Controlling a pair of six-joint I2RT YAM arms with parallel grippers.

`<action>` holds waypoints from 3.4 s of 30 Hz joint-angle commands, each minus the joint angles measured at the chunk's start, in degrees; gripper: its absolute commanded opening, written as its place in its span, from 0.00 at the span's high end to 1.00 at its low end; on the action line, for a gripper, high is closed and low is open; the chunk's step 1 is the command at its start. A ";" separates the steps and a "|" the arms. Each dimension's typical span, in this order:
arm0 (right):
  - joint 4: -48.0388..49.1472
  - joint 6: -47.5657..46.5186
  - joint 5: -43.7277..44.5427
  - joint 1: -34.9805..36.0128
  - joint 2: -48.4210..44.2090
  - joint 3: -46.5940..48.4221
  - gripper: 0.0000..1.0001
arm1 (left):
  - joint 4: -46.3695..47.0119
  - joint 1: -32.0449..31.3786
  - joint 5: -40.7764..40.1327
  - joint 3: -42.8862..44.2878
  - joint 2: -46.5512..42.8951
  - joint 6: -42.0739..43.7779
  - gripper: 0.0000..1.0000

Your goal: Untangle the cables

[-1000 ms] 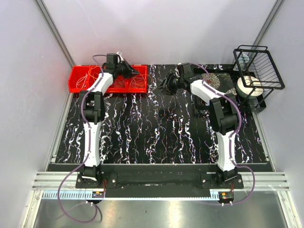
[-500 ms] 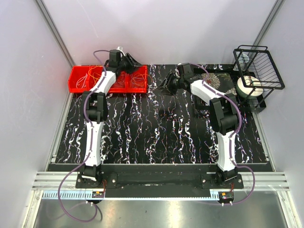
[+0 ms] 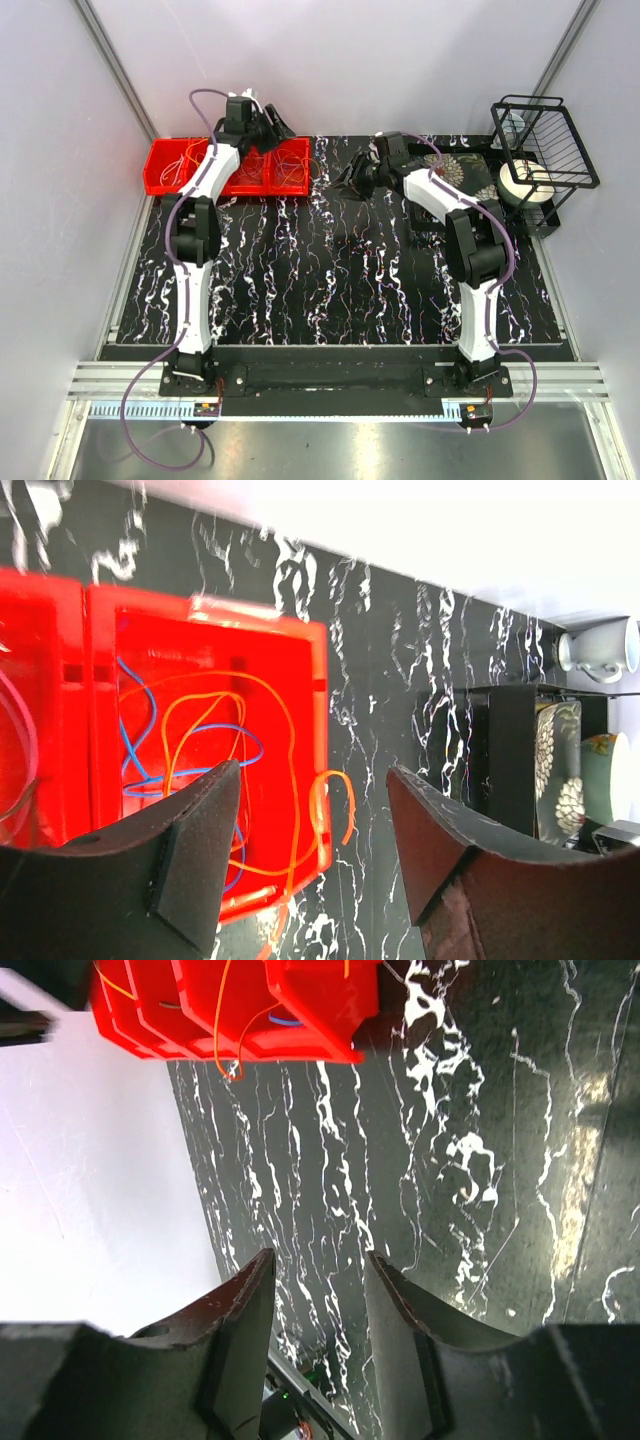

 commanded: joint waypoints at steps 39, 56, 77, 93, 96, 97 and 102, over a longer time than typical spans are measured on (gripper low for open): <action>2.66 -3.80 -0.50 2.58 -12.49 -19.78 0.55 | 0.80 -4.89 -1.71 1.04 3.78 12.30 0.63; 2.57 -4.06 -0.76 3.20 -11.34 -19.61 0.55 | 2.38 -3.92 -1.45 1.74 3.70 9.22 1.00; 2.31 -4.15 -0.94 4.16 -10.73 -19.08 0.56 | 3.87 -0.32 -9.97 -3.27 -0.34 5.97 1.00; 1.69 -4.06 -1.20 5.31 -9.85 -17.77 0.57 | 6.33 -1.73 -4.96 0.69 2.82 3.15 0.60; 1.34 -4.15 -1.03 5.75 -10.11 -17.15 0.57 | 6.42 -1.81 -6.01 -1.33 0.01 3.15 0.45; 1.34 -4.15 -0.94 5.75 -10.20 -17.06 0.57 | 6.33 -1.64 -6.19 -1.68 -1.47 3.68 0.41; 0.29 -4.24 -0.59 5.92 -10.73 -15.74 0.57 | 3.88 -1.55 -7.68 -2.21 -5.52 4.82 0.30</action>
